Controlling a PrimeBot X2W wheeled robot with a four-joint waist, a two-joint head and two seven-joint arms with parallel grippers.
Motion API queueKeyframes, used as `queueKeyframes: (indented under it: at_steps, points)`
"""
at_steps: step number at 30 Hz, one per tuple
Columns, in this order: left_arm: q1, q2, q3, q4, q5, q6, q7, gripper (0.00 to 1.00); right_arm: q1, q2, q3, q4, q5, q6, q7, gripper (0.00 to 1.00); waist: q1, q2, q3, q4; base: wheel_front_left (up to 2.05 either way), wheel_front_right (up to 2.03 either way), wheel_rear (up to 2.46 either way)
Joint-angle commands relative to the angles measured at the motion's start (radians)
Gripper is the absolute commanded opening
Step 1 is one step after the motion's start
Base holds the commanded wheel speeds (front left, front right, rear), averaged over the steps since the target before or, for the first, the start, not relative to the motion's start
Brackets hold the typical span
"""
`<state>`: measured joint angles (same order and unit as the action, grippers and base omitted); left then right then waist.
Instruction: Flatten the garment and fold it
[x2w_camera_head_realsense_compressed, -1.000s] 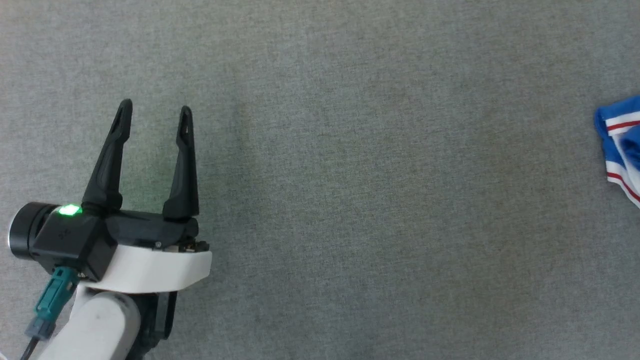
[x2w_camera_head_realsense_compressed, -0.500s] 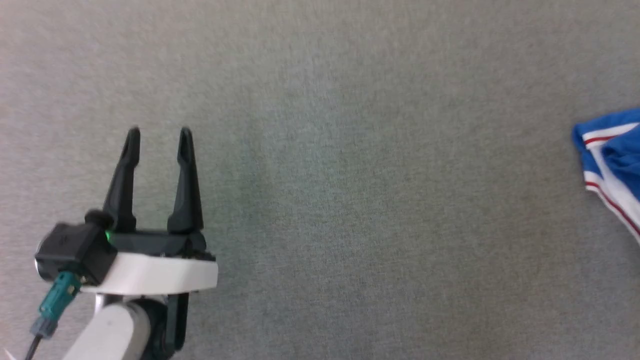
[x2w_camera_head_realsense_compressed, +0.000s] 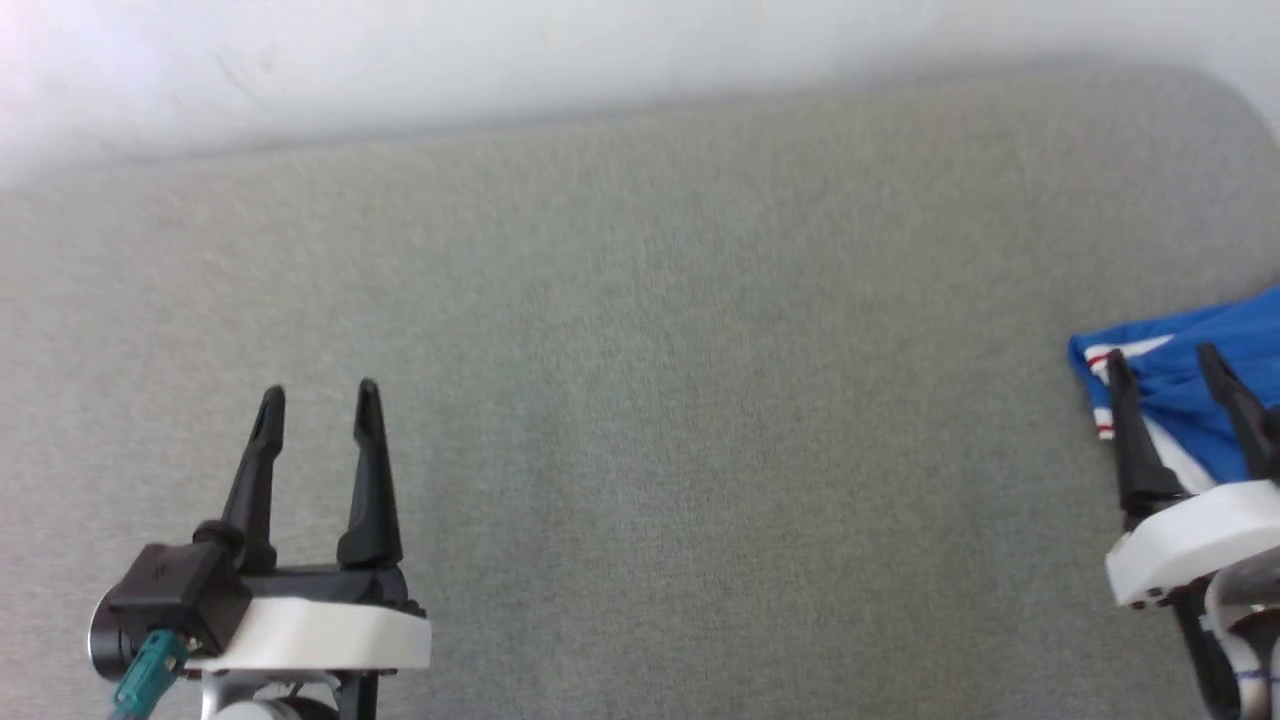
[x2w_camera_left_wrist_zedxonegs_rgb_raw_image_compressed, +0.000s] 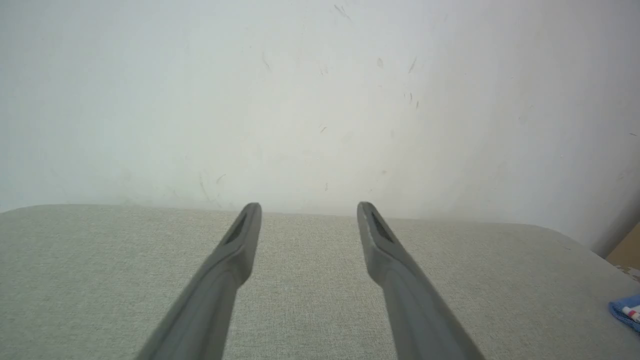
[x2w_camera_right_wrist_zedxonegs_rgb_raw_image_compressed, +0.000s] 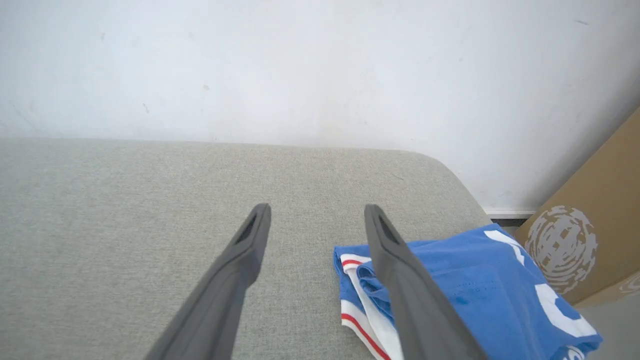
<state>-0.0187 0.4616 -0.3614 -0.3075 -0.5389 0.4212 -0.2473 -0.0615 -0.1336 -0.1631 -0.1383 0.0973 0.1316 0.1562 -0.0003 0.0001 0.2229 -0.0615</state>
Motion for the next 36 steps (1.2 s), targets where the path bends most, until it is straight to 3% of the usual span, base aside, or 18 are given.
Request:
queueKeyframes:
  at_steps: [1, 11, 21, 35, 36]
  points:
    - [0.018, -0.001, 0.006, -0.006, 0.010, 0.011, -0.006, 1.00, 0.018, 0.011, 0.010, -0.026, -0.017, -0.001, -0.017, 1.00, 0.0003, -0.0001, -0.102, 0.020, 0.00, 0.00, 0.00]
    - [0.109, -0.001, -0.004, -0.014, 0.030, 0.007, -0.011, 1.00, 0.151, 0.074, -0.009, -0.156, -0.126, -0.001, -0.128, 1.00, 0.0003, -0.0001, -0.189, 0.058, 0.00, 0.00, 0.00]
    - [0.211, -0.046, 0.013, 0.015, 0.048, -0.029, -0.014, 1.00, 0.282, 0.083, -0.062, -0.094, -0.114, -0.001, -0.199, 1.00, 0.0003, -0.0001, -0.240, 0.080, 0.00, 0.00, 0.00]
    - [0.250, -0.087, 0.073, 0.034, 0.066, -0.057, -0.014, 1.00, 0.279, 0.083, -0.057, -0.085, -0.110, -0.001, -0.198, 1.00, 0.0003, -0.0001, -0.229, 0.079, 0.00, 0.00, 0.00]
    - [0.241, -0.084, 0.070, 0.032, 0.057, -0.051, -0.008, 0.00, 0.281, 0.080, -0.058, -0.085, -0.112, 0.000, -0.195, 0.00, 0.0004, -0.0001, -0.229, 0.079, 0.00, 0.00, 0.00]
